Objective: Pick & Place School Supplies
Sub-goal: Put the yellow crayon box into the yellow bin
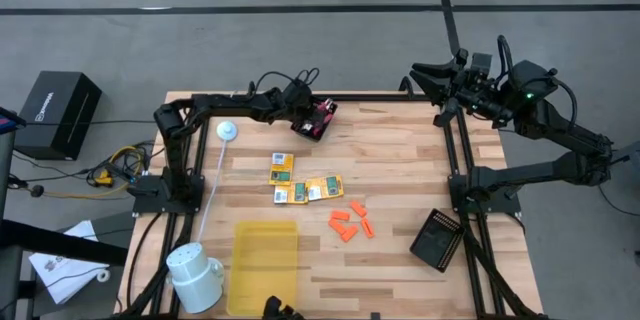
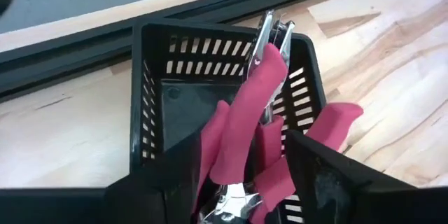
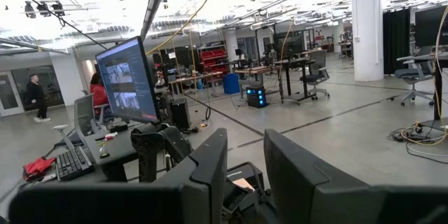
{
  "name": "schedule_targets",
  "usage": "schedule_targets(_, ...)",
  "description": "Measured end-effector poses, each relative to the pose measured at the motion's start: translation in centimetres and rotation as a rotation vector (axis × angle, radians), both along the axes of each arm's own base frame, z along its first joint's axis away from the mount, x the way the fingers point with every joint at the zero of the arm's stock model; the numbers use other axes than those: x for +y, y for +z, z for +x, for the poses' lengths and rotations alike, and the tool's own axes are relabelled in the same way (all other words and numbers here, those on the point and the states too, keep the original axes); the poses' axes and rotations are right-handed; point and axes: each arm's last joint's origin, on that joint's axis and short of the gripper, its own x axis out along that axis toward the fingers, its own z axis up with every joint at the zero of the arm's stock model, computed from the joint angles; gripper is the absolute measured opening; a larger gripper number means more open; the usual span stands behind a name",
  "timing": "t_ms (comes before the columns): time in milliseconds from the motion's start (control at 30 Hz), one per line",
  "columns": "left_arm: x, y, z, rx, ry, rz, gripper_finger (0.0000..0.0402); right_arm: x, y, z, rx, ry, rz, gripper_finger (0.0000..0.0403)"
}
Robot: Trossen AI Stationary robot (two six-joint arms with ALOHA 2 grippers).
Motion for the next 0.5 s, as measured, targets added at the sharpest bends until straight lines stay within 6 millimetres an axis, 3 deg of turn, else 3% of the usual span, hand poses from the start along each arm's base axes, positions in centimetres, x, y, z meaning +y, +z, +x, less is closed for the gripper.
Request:
schedule_targets(233,0.0,2.7,0.2,-0.137,0.003,0.055,0.0190,0.0,0.0,0.0,0.001,-0.001,-0.003,0.0088)
schedule_targets(367,-0.2,6.1,-0.3,-0.248,-0.005,0.131,0.0181,0.0,0.0,0.0,0.001,0.000,-0.003,0.0088)
schedule_targets(500,-1.4,10.2,-1.0,-0.345,-0.125,0.235,0.0174,0.0,-0.1,0.0,0.013,-0.002,0.000,0.0088)
